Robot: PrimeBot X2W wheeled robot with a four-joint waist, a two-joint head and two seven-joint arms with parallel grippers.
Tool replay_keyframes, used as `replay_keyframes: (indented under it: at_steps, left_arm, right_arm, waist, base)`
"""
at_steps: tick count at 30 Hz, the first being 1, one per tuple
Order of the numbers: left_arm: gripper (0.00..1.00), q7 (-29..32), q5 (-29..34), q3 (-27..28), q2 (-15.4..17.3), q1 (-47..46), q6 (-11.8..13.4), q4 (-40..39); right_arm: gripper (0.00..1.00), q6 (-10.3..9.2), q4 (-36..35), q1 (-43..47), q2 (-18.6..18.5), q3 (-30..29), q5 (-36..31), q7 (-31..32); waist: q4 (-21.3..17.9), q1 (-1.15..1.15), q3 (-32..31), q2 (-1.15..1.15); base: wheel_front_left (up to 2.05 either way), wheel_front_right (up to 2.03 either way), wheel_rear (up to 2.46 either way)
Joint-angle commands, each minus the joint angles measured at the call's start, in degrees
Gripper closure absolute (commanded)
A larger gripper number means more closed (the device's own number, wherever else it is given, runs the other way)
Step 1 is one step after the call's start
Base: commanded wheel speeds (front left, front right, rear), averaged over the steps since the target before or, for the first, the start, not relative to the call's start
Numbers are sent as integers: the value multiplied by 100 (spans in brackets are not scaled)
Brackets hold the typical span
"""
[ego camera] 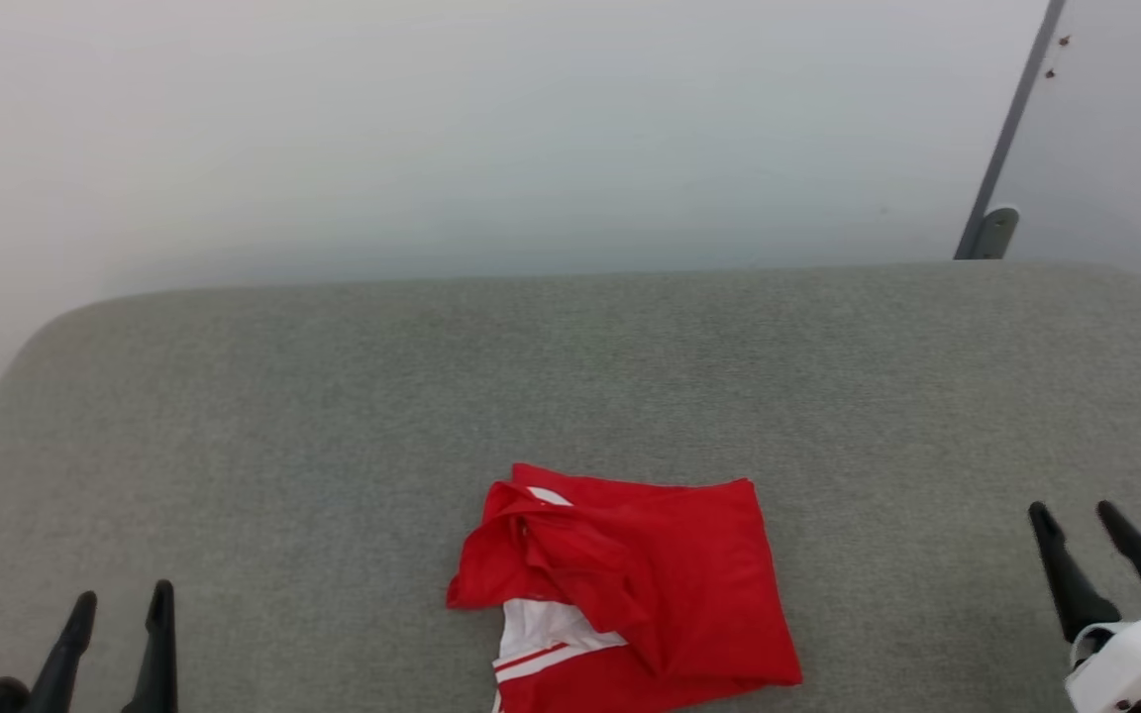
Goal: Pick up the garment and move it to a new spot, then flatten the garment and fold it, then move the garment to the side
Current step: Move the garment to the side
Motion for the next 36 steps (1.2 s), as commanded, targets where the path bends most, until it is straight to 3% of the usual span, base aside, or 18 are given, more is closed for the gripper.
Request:
replay_keyframes:
  at_steps: [1, 8, 19, 29, 36]
  left_arm:
    - [0, -4, 7, 64, 2, -17, -12, 26]
    - [0, -4, 90, 144, -78, 4, -12, 100]
    - [0, -4, 100, -63, -130, -39, -12, 141]
    - [0, -4, 19, -200, -214, -110, -12, 133]
    - [0, -4, -27, -277, -273, -278, -12, 157]
  right_arm:
    - [0, -8, 0, 46, 24, 110, 69, 81]
    - [0, -8, 50, -256, 123, 757, 379, 560]
    - [0, -8, 426, -771, -22, 1632, 803, 1541]
    - [0, -9, 1053, -964, -50, 1523, 844, 2384]
    - [0, -9, 1609, -1164, 233, 1311, 982, 2970]
  waist:
    - [110, 0, 6, 0]
    - [531, 0, 24, 0]
    - [1226, 0, 122, 0]
    - [1764, 0, 382, 0]
    - [1929, 0, 621, 0]
  base:
    - [0, 0, 0]
    - [0, 0, 0]
    - [0, 0, 0]
    - [0, 0, 0]
    - [0, 0, 0]
